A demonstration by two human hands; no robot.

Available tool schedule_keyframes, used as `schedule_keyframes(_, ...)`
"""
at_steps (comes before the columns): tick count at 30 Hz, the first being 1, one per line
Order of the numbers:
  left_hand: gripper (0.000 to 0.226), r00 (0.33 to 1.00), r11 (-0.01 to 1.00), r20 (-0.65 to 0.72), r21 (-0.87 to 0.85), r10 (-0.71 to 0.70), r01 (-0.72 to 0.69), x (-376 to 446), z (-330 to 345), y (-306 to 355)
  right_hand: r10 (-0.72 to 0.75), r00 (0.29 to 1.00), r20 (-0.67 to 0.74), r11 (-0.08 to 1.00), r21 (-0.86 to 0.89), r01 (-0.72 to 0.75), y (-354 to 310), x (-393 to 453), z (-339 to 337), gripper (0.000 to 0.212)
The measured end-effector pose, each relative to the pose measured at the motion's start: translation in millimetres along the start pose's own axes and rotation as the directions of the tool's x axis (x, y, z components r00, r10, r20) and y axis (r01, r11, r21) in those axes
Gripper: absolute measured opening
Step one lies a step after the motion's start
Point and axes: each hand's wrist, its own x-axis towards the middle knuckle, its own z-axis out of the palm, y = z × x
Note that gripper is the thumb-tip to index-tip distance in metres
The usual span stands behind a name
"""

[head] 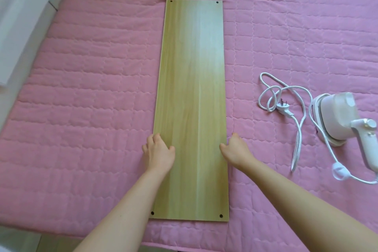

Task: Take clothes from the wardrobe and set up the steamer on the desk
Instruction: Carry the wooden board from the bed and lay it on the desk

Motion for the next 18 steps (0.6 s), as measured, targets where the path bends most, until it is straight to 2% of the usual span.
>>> schedule_keyframes(5,0.071,0.998,0.997,0.007,-0.040,-0.067,0.067,13.7,1.2,-3.1,0.010,0.999,0.037,0.999,0.035,-0.012,3.7,4.5,6.4,0.033)
schedule_keyframes(8,0.074,0.988,0.982,0.051,-0.117,-0.144,0.149,18.3,3.6,-9.2,-0.045,0.998,0.046,0.999,0.018,0.044,3.1,6.3,13.8,0.028)
schedule_keyframes(11,0.074,0.990,0.989,0.035,-0.062,-0.134,0.136,12.9,6.0,-17.7,-0.088,0.995,0.042,0.996,-0.008,0.088,1.9,5.6,17.3,0.017)
schedule_keyframes(13,0.075,0.990,0.989,0.027,-0.046,-0.137,0.138,6.6,7.3,-19.2,-0.066,0.997,0.050,0.997,0.042,0.064,0.4,1.8,16.1,0.005)
schedule_keyframes(16,0.076,0.980,0.977,0.019,-0.079,-0.197,0.198,-7.1,12.6,-20.6,-0.036,0.995,0.088,0.993,0.116,0.026,4.7,-10.2,21.1,0.018)
schedule_keyframes(18,0.076,0.972,0.968,0.024,-0.083,-0.235,0.237,-23.4,20.6,-28.3,-0.015,0.994,0.110,0.990,0.142,-0.001,17.7,-25.8,30.3,0.012)
